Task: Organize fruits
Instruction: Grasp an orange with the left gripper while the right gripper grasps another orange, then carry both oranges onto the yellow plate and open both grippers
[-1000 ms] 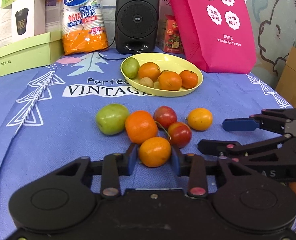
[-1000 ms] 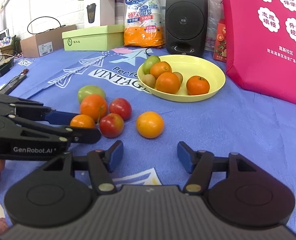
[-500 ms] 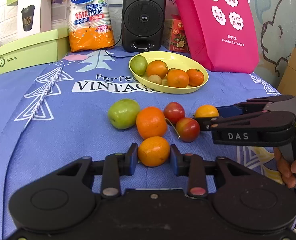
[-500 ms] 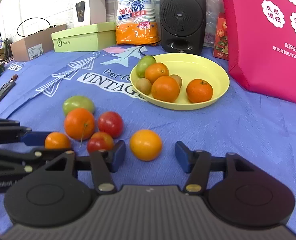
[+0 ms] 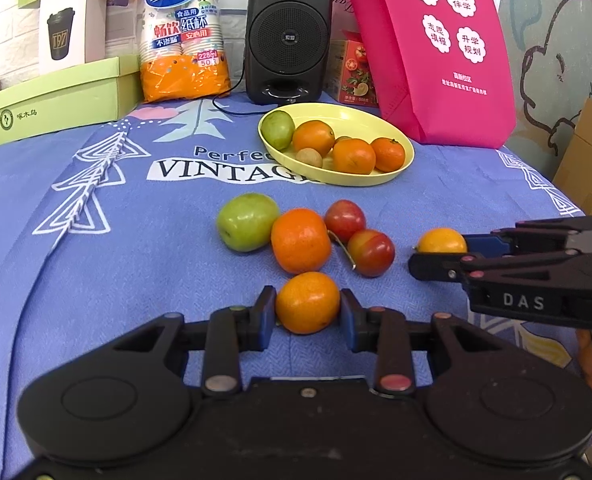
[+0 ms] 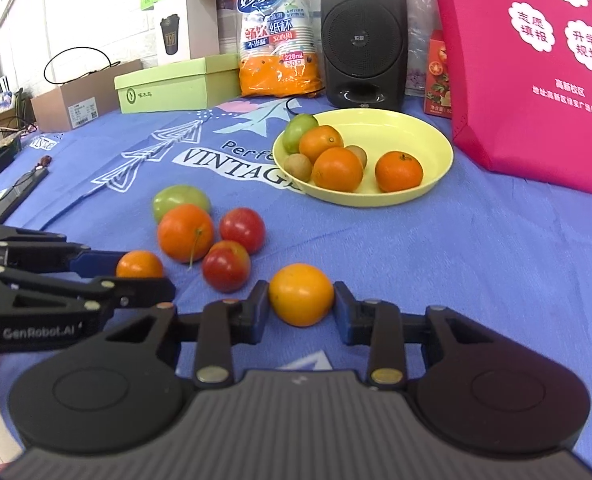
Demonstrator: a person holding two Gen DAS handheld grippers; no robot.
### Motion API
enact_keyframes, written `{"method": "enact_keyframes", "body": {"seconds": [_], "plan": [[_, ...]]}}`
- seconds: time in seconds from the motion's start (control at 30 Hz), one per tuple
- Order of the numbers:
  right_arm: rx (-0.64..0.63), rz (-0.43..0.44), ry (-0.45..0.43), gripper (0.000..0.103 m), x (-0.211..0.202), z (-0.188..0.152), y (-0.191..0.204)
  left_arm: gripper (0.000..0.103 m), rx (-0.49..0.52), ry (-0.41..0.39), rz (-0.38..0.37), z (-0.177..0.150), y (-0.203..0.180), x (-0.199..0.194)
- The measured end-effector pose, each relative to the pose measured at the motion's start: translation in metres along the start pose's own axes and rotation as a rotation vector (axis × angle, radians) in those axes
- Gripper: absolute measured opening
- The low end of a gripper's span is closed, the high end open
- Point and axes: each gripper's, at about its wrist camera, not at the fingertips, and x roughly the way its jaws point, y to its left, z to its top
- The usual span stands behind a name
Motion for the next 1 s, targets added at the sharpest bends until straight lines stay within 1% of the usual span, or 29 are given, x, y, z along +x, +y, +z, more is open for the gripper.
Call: {"method": "enact_keyframes", "body": {"seconds": [0.33, 0.77, 1.0], "plan": [[-0.015, -0.009, -0.005, 0.033, -0.017, -0.007, 0.004, 0.033, -0.002, 0.007, -0.001, -0.002, -0.005, -0.013], [-0.027, -0.026, -0.021, 0.033, -0.038, -0.013, 0.002, 0.033, 0.015, -0.012, -0.009, 0.003, -0.011, -0.029], [-0.026, -0.032, -0.045, 0.033, -0.048, -0.010, -0.003, 0.033, 0.025, -0.016, -0.035, 0.010, -0.014, -0.032]]}}
